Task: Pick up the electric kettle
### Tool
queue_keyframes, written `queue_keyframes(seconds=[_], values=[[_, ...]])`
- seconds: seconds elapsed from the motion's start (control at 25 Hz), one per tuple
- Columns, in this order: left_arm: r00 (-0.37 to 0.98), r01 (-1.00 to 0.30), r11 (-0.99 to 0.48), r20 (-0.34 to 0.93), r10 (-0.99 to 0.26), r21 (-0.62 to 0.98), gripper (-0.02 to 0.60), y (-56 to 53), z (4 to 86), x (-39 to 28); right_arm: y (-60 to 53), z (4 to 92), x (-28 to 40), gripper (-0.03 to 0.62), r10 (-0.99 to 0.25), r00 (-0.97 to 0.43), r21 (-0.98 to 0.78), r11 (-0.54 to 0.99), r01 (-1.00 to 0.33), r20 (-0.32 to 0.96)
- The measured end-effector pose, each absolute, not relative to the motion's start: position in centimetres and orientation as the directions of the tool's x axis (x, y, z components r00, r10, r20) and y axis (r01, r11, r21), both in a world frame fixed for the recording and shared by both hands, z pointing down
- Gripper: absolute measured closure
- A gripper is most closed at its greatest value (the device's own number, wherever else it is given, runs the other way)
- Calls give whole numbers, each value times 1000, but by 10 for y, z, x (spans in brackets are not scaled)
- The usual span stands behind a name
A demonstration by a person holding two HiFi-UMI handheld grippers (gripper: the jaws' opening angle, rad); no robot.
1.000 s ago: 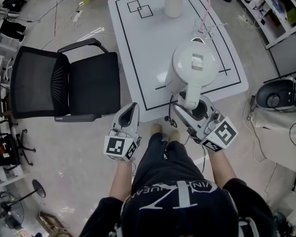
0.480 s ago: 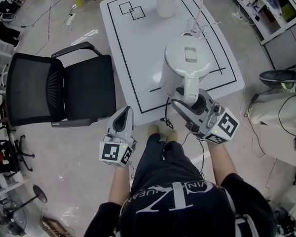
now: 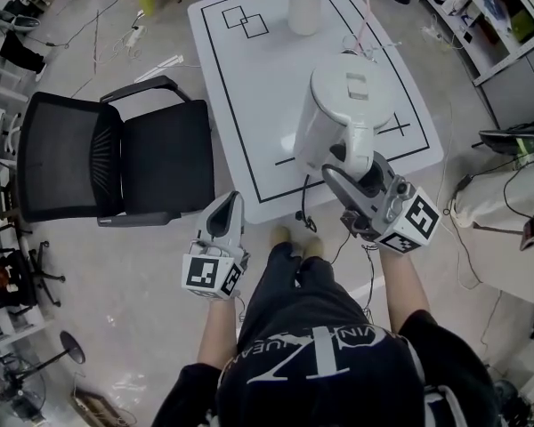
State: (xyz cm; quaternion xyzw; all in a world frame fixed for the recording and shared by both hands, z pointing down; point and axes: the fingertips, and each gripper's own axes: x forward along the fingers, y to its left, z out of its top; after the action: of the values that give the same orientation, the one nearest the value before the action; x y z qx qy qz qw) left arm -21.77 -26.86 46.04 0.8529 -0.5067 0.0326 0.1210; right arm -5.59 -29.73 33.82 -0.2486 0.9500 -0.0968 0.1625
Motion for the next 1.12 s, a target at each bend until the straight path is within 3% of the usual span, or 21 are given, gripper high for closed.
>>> queue_keyframes(seconds=[1.12], values=[[615, -787, -598, 111, -781, 152, 571, -293, 430, -166, -268, 310, 52, 464, -733, -630, -236, 680, -694, -258]])
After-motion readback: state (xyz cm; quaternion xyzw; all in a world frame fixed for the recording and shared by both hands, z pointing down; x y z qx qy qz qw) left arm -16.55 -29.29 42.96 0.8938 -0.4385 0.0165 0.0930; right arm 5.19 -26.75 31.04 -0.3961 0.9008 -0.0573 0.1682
